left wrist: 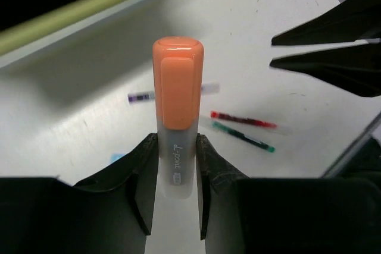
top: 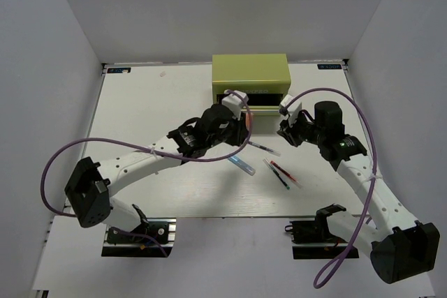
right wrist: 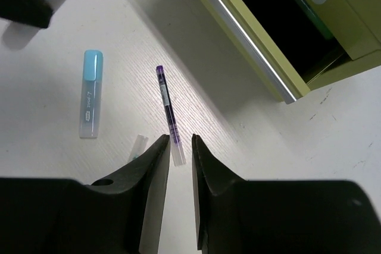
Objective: Sort the stationery into containers
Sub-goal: Place the pen in the drawer.
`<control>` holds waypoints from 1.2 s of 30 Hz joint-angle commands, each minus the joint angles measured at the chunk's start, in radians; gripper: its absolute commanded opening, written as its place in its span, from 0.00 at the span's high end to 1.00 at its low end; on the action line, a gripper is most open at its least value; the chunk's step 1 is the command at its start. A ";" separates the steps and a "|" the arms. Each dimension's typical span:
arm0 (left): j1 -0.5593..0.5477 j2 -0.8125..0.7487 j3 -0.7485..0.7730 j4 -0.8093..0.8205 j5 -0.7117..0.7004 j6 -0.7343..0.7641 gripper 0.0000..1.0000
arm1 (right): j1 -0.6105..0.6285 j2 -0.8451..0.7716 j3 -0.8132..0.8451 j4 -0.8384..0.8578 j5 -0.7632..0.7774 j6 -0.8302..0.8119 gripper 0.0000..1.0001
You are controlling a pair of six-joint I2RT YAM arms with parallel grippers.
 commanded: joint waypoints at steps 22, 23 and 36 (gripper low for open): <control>0.136 0.419 0.339 0.445 -0.171 0.877 1.00 | -0.041 -0.123 -0.092 0.072 -0.009 0.028 0.69; 0.145 0.419 0.351 0.445 -0.171 0.877 1.00 | -0.042 -0.129 -0.100 0.072 -0.009 0.028 0.69; 0.154 0.443 0.344 0.455 -0.193 0.868 0.62 | -0.050 -0.129 -0.114 0.072 -0.018 0.030 0.57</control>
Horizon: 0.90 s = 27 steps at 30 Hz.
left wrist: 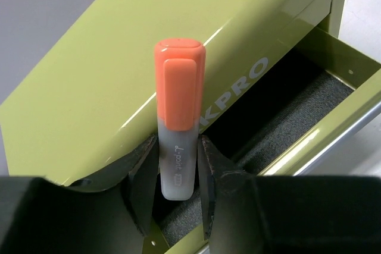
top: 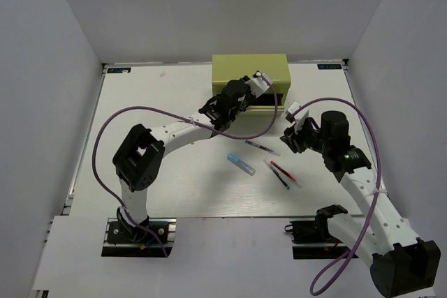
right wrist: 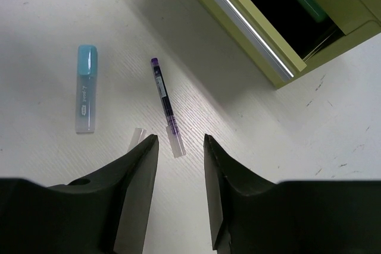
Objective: Sort the stationery into containers
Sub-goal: Place the pen in the drawer, then pick up the pen from the center of the board.
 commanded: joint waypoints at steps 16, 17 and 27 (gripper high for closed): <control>-0.013 -0.258 -0.080 0.058 0.000 -0.115 0.25 | -0.006 0.016 0.023 -0.045 -0.152 -0.051 0.53; -0.013 -0.286 -0.089 0.029 0.000 -0.155 0.23 | 0.000 0.025 0.029 -0.068 -0.181 -0.071 0.53; 0.008 -0.781 -0.417 -0.295 0.046 -0.861 0.00 | 0.107 0.283 0.112 -0.136 -0.226 -0.099 0.46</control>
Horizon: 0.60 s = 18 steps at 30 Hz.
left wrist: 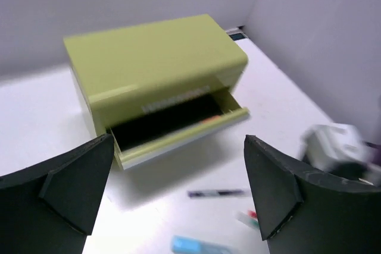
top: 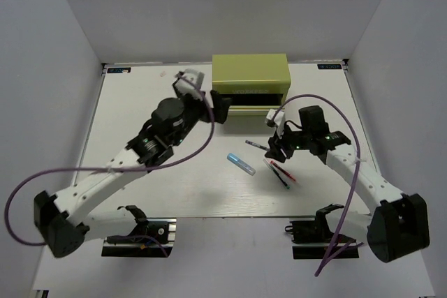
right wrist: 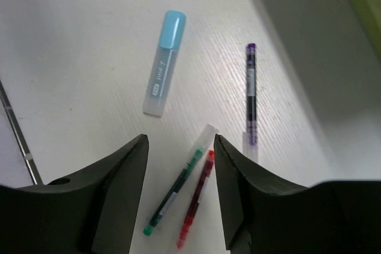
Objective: Sort the stationery into containers
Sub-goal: Pick up the pen from the center of the board.
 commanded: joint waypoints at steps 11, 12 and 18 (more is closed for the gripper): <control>0.014 -0.537 -0.421 -0.514 -0.011 -0.797 0.00 | 0.243 0.336 0.144 0.056 0.210 0.102 0.16; 0.014 -0.564 -0.446 -0.540 -0.020 -0.810 0.00 | 0.251 0.371 0.151 0.056 0.218 0.105 0.15; 0.014 -0.687 -0.488 -0.614 -0.046 -0.879 0.00 | 0.331 0.462 0.184 0.096 0.296 0.164 0.13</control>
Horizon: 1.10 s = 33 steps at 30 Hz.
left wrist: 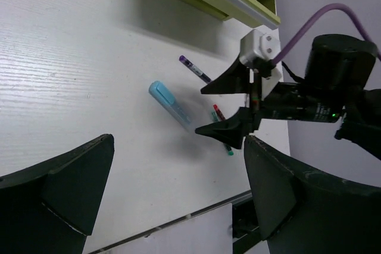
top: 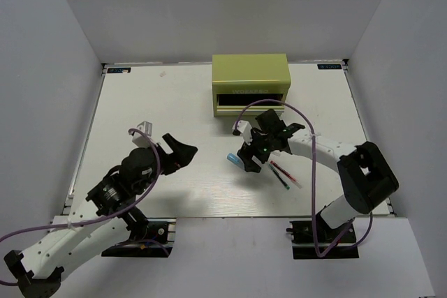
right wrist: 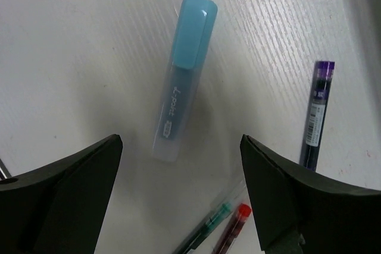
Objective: Sort the stationery into containers
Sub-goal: Pick up the pen from the center of the board.
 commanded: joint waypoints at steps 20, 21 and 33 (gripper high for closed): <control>0.004 0.052 -0.021 -0.059 -0.033 -0.072 0.00 | 0.188 0.133 -0.002 0.168 0.299 0.098 0.43; 0.004 0.052 -0.021 -0.059 -0.034 -0.072 0.00 | 0.190 0.134 -0.018 0.164 0.287 0.097 0.43; 0.004 0.022 -0.051 -0.068 -0.034 -0.090 0.00 | 0.191 0.099 -0.073 0.134 0.259 0.063 0.77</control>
